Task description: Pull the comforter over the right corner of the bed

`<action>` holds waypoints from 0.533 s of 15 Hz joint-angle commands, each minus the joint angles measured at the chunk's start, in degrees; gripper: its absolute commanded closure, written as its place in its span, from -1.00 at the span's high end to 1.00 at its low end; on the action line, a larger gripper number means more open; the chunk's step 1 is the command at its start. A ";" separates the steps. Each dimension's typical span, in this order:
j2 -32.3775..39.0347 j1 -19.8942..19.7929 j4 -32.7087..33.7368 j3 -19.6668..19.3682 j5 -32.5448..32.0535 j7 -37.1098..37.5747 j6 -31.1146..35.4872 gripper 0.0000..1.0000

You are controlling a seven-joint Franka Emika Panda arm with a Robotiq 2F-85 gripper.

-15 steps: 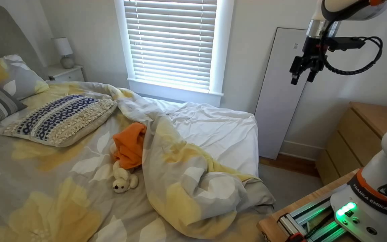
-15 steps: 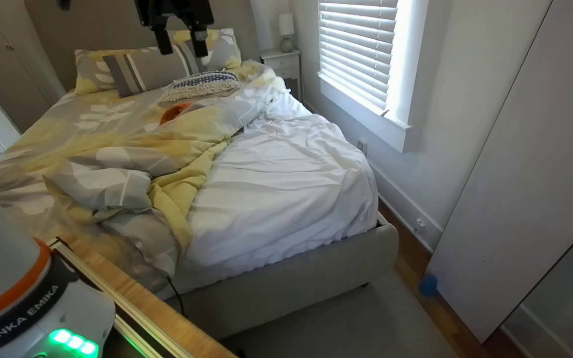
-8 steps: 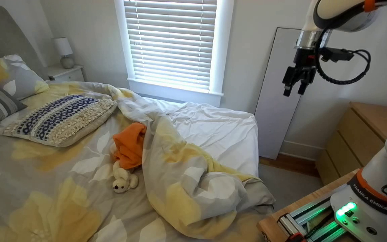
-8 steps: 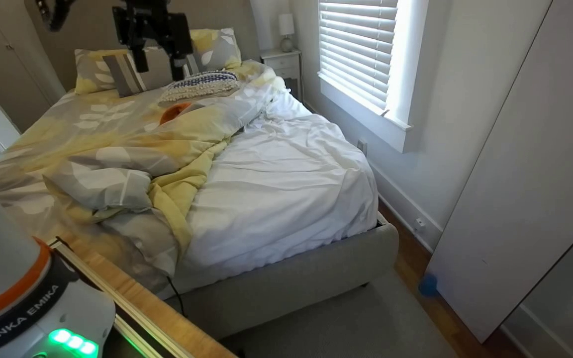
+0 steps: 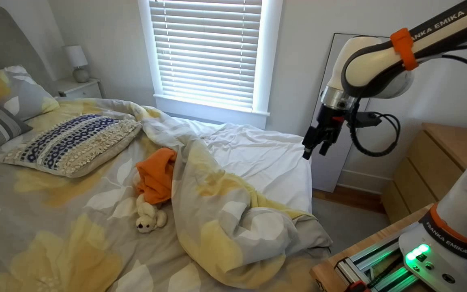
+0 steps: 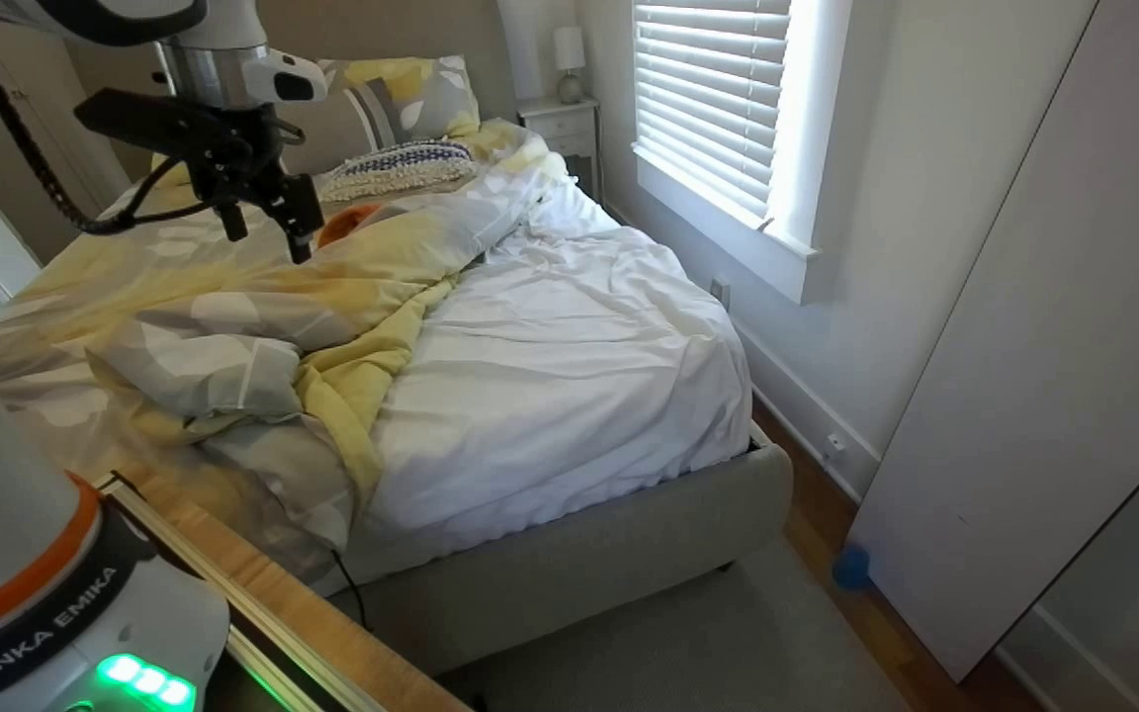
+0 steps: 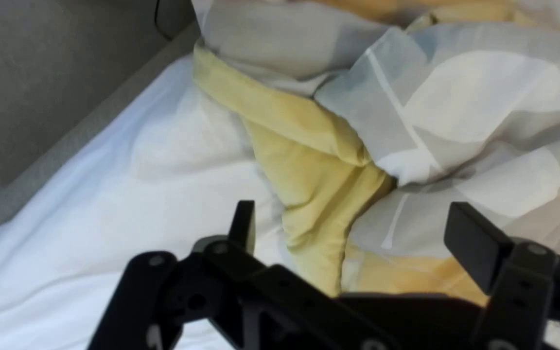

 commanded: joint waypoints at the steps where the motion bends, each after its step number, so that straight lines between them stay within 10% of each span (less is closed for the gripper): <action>1: 8.16 -0.68 0.02 7.64 2.44 -0.84 16.51 1.00; 2: 13.34 4.16 0.09 4.68 1.93 -0.65 21.07 1.00; 8: 7.01 3.64 0.62 1.94 -0.91 1.17 15.55 1.00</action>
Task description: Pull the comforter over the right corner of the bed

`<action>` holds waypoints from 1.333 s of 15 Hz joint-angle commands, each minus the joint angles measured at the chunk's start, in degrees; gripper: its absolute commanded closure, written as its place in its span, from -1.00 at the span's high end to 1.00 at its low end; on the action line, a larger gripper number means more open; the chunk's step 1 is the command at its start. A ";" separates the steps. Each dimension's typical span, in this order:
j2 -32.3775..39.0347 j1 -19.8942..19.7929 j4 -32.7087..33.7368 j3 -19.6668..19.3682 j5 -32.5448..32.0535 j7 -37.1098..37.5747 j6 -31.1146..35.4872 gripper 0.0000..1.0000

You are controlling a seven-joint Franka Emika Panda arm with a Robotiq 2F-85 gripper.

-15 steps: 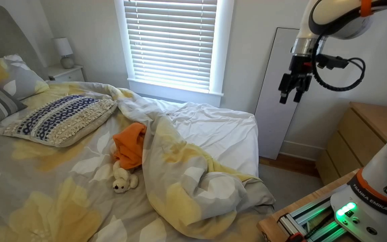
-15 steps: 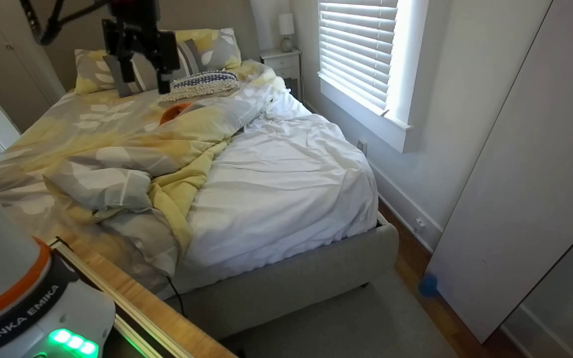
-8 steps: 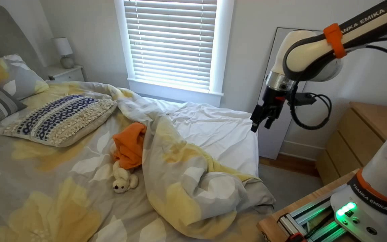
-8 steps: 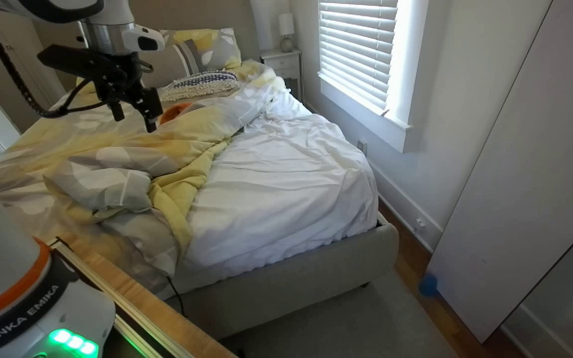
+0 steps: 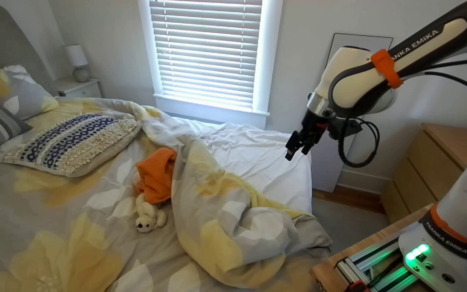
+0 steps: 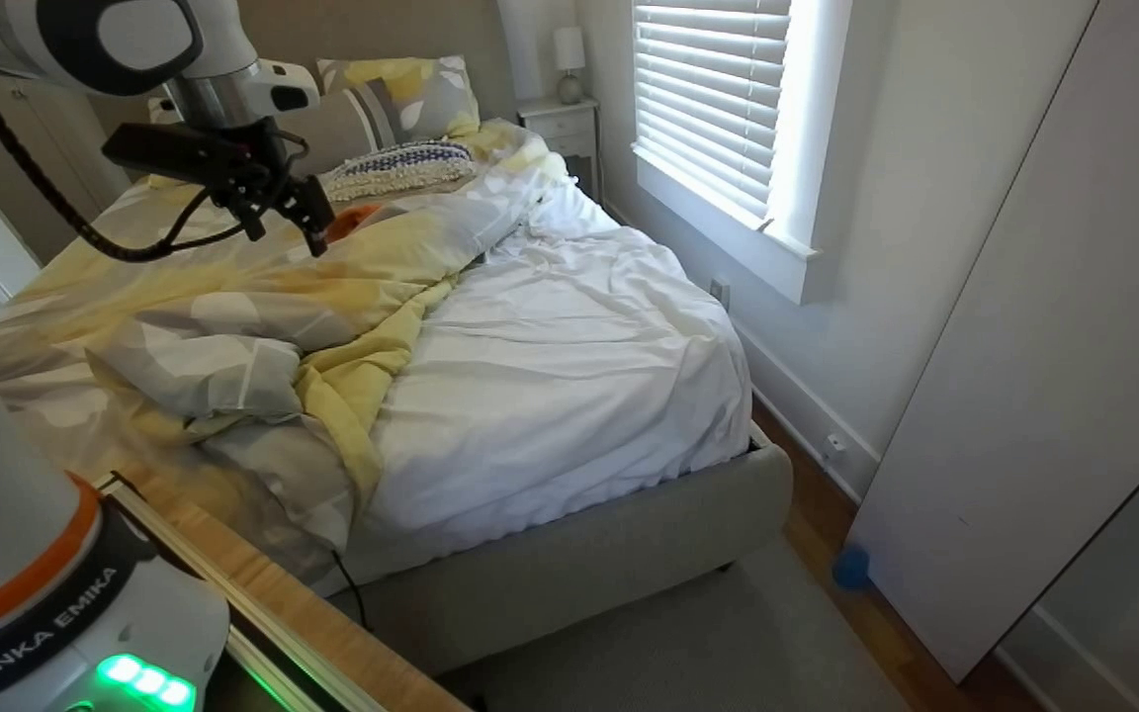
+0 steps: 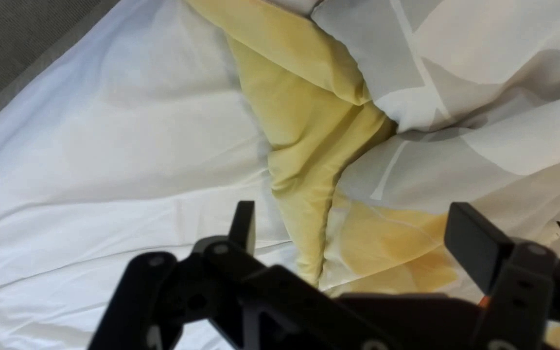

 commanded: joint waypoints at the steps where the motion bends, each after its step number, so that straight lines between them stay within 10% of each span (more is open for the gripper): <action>1: -0.12 1.65 0.00 -1.81 -1.07 0.78 0.02 1.00; 6: 3.84 4.32 0.63 -4.63 4.95 -3.91 0.26 1.00; 13: 16.74 11.50 2.03 -8.49 36.07 -28.62 -1.46 1.00; 20: 30.19 4.43 7.29 -0.19 58.77 -54.42 -2.78 1.00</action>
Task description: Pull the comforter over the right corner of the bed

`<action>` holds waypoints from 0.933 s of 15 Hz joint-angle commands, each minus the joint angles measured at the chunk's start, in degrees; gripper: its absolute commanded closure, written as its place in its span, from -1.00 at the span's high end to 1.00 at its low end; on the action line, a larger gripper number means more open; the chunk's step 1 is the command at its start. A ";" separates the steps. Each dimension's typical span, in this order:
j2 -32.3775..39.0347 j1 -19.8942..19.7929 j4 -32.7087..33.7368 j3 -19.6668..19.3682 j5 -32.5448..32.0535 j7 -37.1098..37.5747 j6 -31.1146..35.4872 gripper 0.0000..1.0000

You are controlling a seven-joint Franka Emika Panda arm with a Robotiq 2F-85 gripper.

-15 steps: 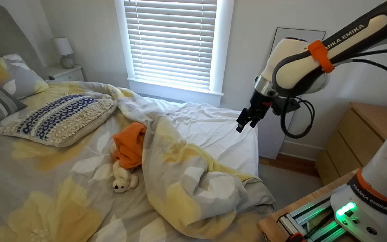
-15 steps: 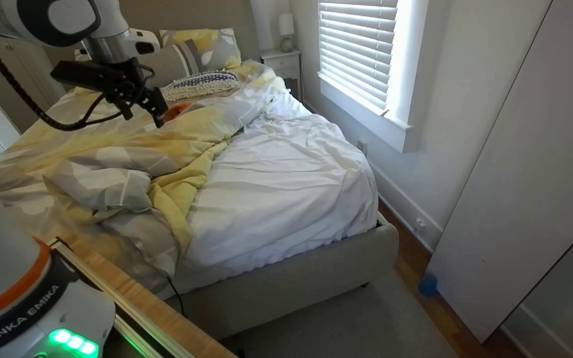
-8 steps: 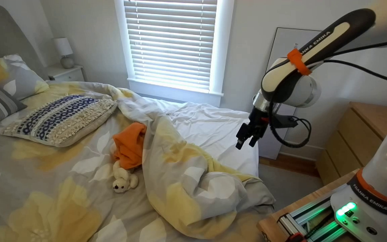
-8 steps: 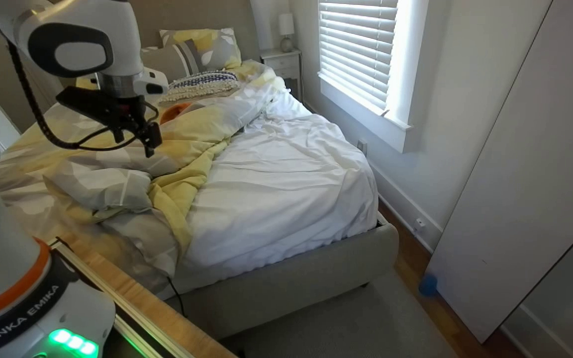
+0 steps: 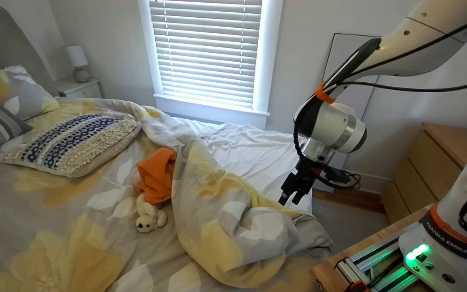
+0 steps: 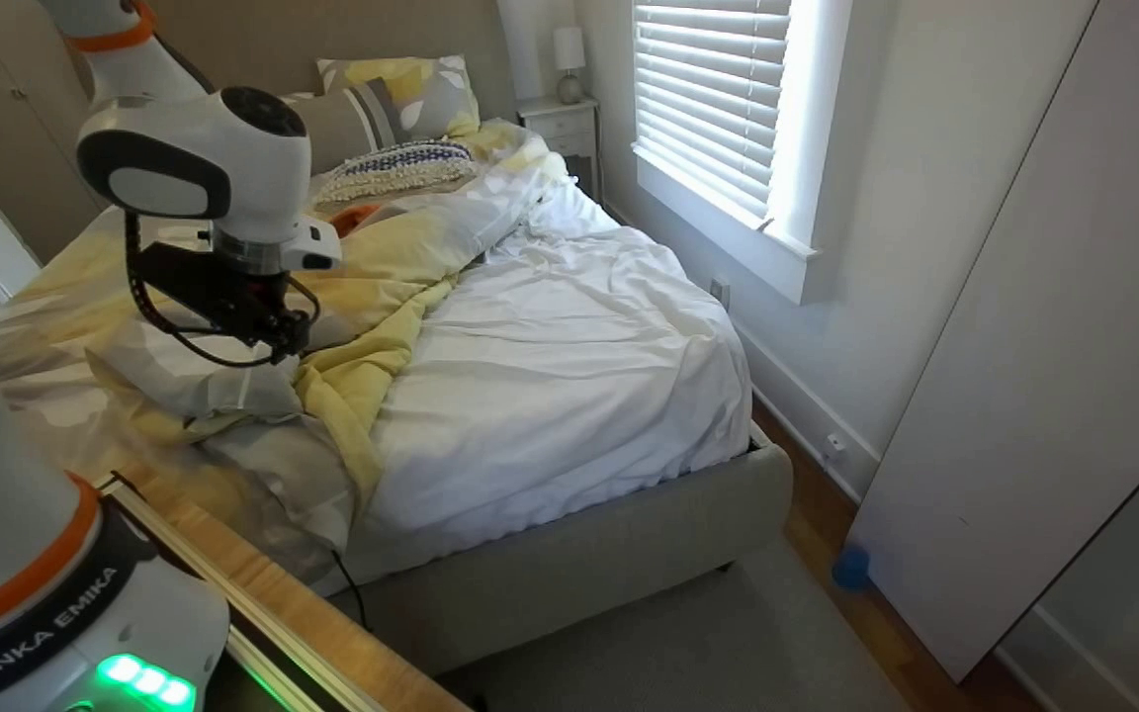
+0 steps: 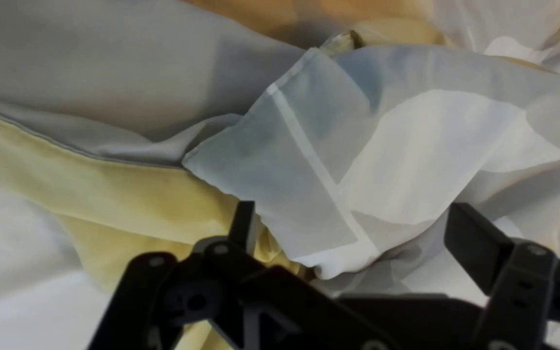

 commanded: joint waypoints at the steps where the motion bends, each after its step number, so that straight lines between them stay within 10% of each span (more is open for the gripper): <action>1: 8.78 -2.65 4.34 2.27 6.63 -9.83 -0.44 1.00; 7: 18.38 -1.99 10.02 1.35 12.91 -20.71 2.48 1.00; 14: 24.13 -0.87 15.25 1.79 13.45 -21.50 3.95 -0.30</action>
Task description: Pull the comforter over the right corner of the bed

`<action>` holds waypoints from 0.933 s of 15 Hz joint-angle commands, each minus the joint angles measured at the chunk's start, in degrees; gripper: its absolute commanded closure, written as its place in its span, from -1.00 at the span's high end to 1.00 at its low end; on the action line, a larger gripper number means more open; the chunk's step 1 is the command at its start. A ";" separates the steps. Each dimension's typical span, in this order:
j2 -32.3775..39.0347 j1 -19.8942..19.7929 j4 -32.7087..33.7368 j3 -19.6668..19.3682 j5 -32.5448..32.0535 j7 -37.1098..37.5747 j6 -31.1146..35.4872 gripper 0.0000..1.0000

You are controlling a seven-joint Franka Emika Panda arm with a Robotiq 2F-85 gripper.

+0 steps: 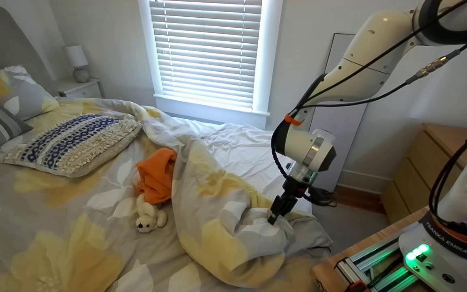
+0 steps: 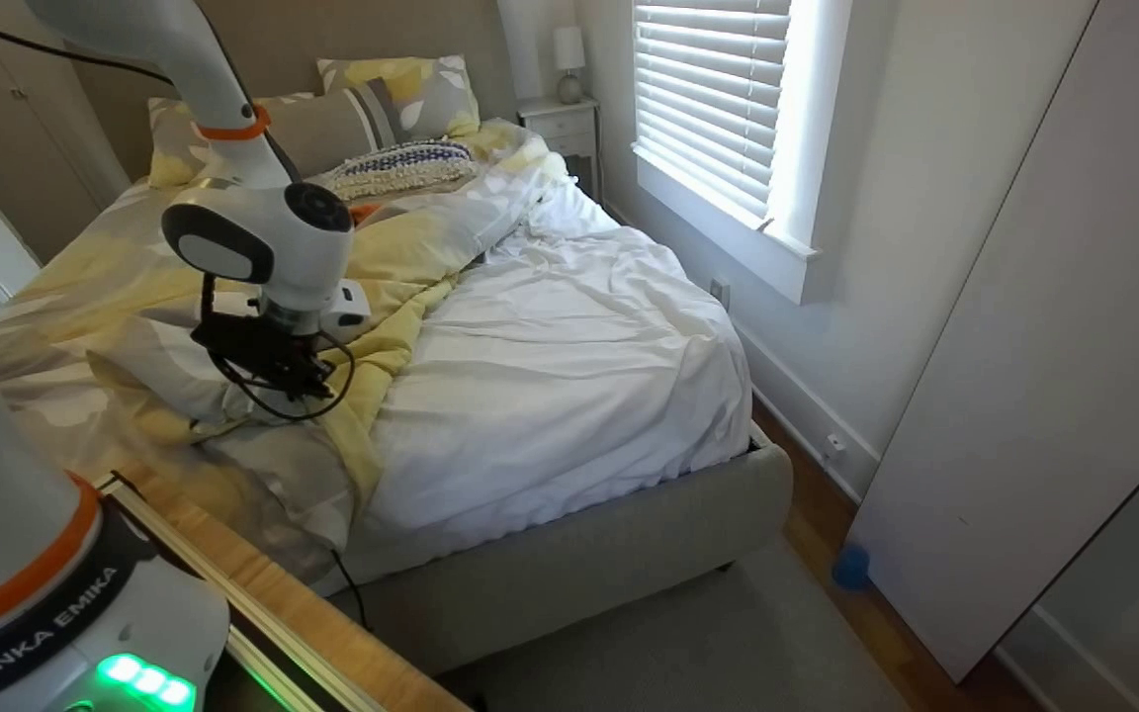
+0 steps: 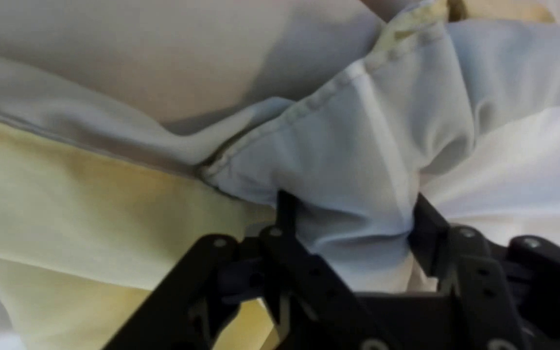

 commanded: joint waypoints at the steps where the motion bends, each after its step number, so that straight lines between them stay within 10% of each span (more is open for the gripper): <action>1: 1.73 1.32 2.42 0.61 -0.15 3.00 1.13 -0.43; 4: -1.56 2.36 0.52 -0.15 -6.42 12.79 1.06 -0.90; 8: -7.78 4.85 -2.25 -1.37 -21.66 28.45 5.34 -0.98; 14: -15.50 25.43 -5.36 -26.44 -50.94 50.25 6.03 -0.94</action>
